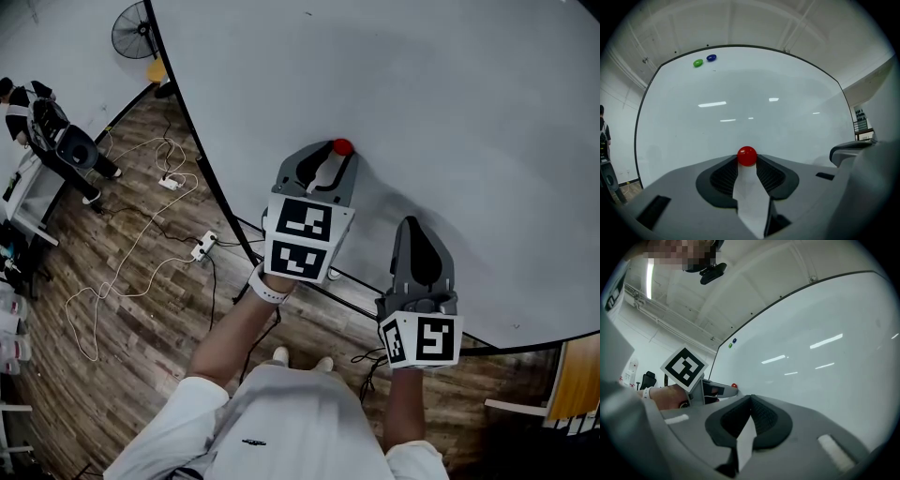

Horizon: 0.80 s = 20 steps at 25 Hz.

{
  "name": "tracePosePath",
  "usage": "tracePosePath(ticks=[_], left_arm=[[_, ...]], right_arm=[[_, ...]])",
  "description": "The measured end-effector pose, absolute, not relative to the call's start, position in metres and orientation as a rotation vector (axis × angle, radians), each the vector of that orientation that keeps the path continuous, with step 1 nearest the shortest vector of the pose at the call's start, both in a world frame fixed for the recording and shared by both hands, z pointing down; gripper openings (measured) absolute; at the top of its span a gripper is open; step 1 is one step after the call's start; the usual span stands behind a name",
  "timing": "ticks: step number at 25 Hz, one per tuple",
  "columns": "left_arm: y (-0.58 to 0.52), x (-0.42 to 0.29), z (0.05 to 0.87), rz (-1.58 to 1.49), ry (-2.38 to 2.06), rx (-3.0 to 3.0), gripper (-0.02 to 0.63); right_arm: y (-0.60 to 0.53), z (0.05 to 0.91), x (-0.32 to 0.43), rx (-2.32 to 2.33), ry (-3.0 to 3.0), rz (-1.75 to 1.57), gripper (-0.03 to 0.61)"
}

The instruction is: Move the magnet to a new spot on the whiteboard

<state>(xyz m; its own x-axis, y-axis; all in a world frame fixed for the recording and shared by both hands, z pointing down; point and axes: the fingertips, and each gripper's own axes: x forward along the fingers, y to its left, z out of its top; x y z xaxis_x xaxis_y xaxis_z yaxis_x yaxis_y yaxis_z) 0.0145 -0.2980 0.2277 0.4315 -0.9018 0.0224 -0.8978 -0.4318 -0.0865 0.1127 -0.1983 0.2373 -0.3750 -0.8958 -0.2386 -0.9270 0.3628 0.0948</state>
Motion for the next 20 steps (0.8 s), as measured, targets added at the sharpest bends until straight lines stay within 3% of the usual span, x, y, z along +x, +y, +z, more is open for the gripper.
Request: tracePosePath(ticks=[20], left_arm=[[-0.273, 0.005, 0.244, -0.035, 1.615, -2.652, 0.16]], right_arm=[[-0.188, 0.239, 0.109, -1.665, 2.473, 0.331, 0.002]])
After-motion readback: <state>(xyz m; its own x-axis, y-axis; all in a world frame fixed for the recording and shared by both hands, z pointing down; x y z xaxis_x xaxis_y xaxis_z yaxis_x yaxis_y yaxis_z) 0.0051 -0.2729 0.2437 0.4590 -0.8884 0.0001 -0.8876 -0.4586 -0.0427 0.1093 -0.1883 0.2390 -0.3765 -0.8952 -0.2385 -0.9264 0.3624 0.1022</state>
